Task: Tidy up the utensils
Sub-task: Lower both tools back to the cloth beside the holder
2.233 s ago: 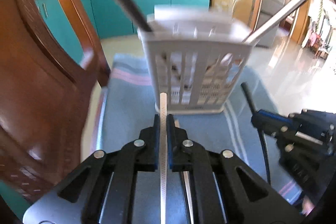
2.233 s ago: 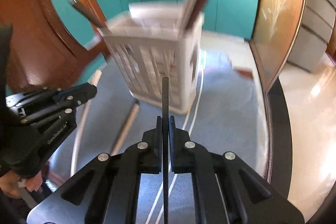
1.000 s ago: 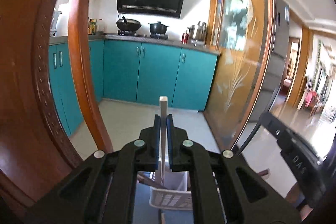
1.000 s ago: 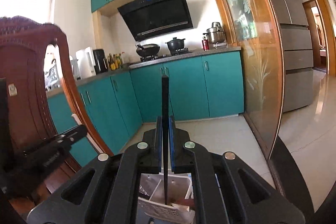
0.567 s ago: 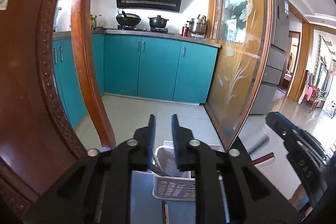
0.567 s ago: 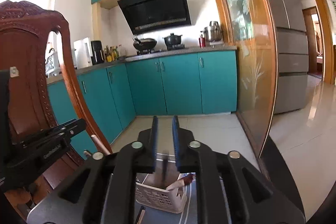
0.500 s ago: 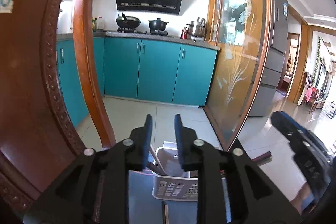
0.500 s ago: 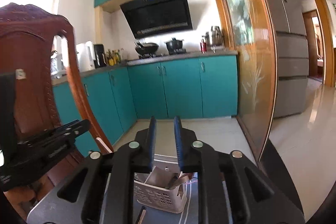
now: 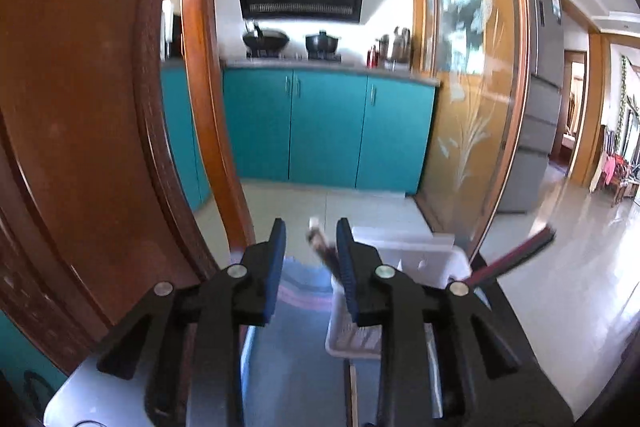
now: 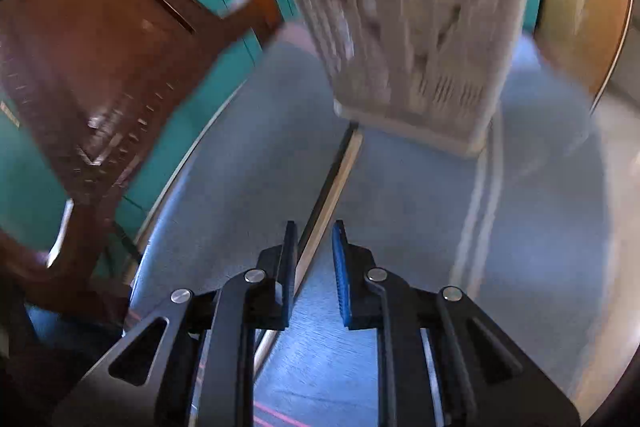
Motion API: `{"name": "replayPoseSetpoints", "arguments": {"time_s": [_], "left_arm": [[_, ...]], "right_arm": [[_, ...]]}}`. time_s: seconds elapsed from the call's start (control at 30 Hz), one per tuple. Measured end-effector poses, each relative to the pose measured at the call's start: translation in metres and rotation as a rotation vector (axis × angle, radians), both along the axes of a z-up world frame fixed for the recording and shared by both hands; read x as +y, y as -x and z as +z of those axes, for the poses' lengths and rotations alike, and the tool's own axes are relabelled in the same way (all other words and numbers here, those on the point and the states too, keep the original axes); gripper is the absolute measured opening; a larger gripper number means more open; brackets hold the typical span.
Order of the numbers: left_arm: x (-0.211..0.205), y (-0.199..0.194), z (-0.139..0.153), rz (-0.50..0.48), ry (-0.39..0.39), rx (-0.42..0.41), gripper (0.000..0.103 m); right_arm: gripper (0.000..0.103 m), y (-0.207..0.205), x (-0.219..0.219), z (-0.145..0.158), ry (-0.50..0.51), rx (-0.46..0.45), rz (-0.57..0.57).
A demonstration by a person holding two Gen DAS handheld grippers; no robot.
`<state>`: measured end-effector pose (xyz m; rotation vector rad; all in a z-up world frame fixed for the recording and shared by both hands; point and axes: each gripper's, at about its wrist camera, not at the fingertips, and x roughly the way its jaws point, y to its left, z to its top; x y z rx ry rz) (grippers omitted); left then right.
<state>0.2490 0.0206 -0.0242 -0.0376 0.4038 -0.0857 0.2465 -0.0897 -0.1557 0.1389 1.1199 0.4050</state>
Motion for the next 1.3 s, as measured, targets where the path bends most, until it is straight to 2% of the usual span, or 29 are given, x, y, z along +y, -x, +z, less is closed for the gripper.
{"name": "replayPoseSetpoints", "arguments": {"time_s": [0.1,0.27,0.4,0.47,0.57,0.63,0.67,0.73,0.77,0.8,1.0,1.13,1.23,1.3], "left_arm": [[0.003,-0.005,-0.013,0.000,-0.009,0.042,0.027],[0.007,-0.007,-0.022,0.012,-0.043,0.067,0.030],[0.011,-0.006,-0.026,0.015,-0.054,0.087,0.032],[0.012,-0.007,-0.029,0.018,-0.063,0.099,0.032],[0.014,-0.009,-0.034,0.018,-0.056,0.127,0.032],[0.017,-0.011,-0.035,0.019,-0.040,0.138,0.032],[0.018,-0.011,-0.035,0.021,-0.030,0.140,0.033],[0.021,-0.012,-0.035,0.025,-0.012,0.143,0.034],[0.022,-0.014,-0.035,0.026,-0.003,0.146,0.036],[0.023,-0.014,-0.036,0.026,0.007,0.151,0.037],[0.022,-0.019,-0.042,0.020,0.010,0.179,0.037],[0.023,-0.021,-0.047,0.024,-0.002,0.196,0.037],[0.024,-0.021,-0.050,0.027,0.000,0.212,0.037],[0.023,-0.024,-0.050,0.024,0.002,0.223,0.037]], "right_arm": [[0.018,-0.010,0.002,-0.016,0.017,0.052,-0.032],[0.017,-0.016,0.006,-0.019,0.001,0.052,-0.055],[0.010,-0.015,0.000,-0.016,0.018,0.087,-0.061],[0.000,-0.019,-0.008,-0.016,0.042,0.109,-0.076],[0.000,-0.021,-0.019,-0.018,0.022,0.132,-0.081],[0.002,-0.022,-0.024,-0.016,0.010,0.098,-0.096],[0.002,-0.023,-0.026,-0.016,-0.030,0.091,-0.096],[0.006,-0.025,-0.024,-0.015,-0.073,0.090,-0.089],[0.012,-0.026,-0.021,-0.015,-0.070,0.083,-0.085],[0.013,-0.027,-0.017,-0.016,-0.055,0.078,-0.084],[0.013,-0.030,0.007,-0.025,-0.026,0.062,-0.068],[0.007,-0.029,0.001,-0.026,-0.100,0.111,-0.087],[0.007,-0.031,-0.018,-0.025,-0.072,0.119,-0.106],[0.006,-0.023,-0.016,-0.019,0.007,0.109,-0.124]]}}
